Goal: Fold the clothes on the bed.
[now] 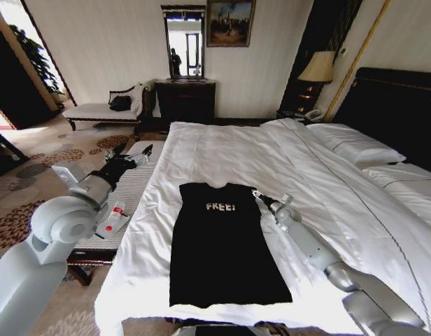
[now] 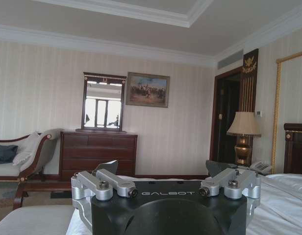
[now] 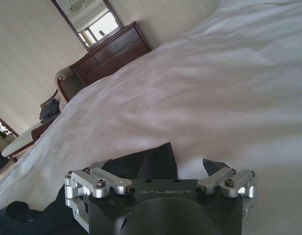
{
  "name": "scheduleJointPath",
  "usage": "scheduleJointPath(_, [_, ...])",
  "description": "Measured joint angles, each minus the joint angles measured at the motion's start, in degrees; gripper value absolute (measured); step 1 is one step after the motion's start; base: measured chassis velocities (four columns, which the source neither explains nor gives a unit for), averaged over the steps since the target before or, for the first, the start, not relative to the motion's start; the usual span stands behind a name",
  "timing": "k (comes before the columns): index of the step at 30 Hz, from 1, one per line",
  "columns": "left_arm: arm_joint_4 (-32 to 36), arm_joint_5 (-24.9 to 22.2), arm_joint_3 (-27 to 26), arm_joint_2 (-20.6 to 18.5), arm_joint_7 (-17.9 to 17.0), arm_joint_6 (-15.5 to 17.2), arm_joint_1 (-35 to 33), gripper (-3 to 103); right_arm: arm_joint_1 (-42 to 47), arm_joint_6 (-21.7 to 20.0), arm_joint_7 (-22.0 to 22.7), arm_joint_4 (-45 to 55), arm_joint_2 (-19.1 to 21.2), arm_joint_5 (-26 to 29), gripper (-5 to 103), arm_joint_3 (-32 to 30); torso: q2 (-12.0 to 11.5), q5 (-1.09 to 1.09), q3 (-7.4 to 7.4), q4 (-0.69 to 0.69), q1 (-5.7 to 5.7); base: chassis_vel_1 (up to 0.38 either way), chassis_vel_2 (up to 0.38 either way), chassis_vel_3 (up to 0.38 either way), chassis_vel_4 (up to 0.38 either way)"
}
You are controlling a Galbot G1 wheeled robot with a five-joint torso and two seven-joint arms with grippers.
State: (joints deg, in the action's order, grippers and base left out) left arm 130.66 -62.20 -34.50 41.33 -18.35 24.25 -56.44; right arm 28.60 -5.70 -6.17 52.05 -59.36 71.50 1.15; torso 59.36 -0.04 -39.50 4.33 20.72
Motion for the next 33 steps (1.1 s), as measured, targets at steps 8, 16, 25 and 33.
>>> scheduleJointPath(8, [1.0,-0.3,-2.2,-0.5,-0.4,-0.1,-1.5,100,-1.6,0.3,-1.4,-2.2,-1.6,-0.7,95,0.6,0.0,0.0,0.0,0.0,0.01,0.0,0.0,0.0,0.0])
scheduleJointPath(16, [1.6,-0.3,-3.4,-0.6,-0.6,-0.2,-3.0,100,-2.0,1.1,-3.4,-3.8,-1.7,-3.1,68,1.1,0.0,0.01,0.0,0.0,0.0,0.0,0.0,0.0,0.0])
scheduleJointPath(25, [1.6,0.6,-3.1,0.1,-0.6,-0.2,-3.7,100,-1.0,1.9,-4.6,-2.9,-0.5,-4.6,36,0.9,0.0,0.0,0.0,0.0,0.0,0.0,0.0,0.0,0.0])
scheduleJointPath(33, [1.8,0.8,-3.1,0.3,-0.8,-0.2,-3.7,100,-0.8,2.6,-5.3,-2.7,0.6,-6.1,14,1.1,0.0,0.01,0.0,0.01,0.0,0.0,0.0,0.0,0.0])
